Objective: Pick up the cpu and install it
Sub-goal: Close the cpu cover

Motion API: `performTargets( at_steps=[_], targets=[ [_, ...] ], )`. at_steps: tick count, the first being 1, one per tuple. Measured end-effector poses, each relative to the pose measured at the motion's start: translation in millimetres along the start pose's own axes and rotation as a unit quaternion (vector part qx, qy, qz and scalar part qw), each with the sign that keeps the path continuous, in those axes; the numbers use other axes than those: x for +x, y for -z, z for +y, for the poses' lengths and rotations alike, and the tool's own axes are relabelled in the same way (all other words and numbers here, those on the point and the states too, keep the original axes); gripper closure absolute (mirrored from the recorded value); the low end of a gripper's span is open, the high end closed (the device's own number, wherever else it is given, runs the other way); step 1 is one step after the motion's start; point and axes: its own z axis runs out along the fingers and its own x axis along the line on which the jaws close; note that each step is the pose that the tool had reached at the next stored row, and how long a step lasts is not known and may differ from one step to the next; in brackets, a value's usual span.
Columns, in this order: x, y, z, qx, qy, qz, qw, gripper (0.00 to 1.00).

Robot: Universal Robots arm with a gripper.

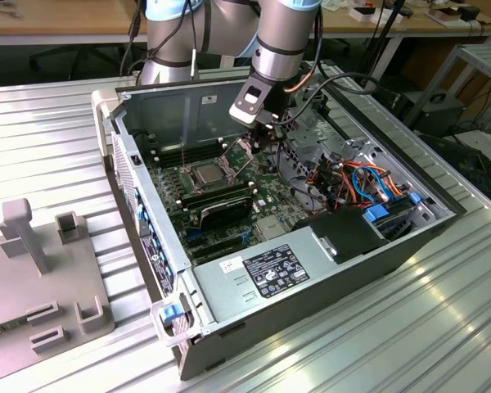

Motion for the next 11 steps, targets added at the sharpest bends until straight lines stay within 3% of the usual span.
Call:
performTargets(
  at_steps=[4,7,11],
  targets=[
    [0.2,0.4,-7.6,-0.0002,0.0,0.0,1.0,0.89],
    [0.6,1.0,-21.3,-0.0014,0.0,0.0,1.0,0.89],
    [0.9,1.5,-31.4,-0.0027,0.0,-0.0001,1.0,0.89]
  ],
)
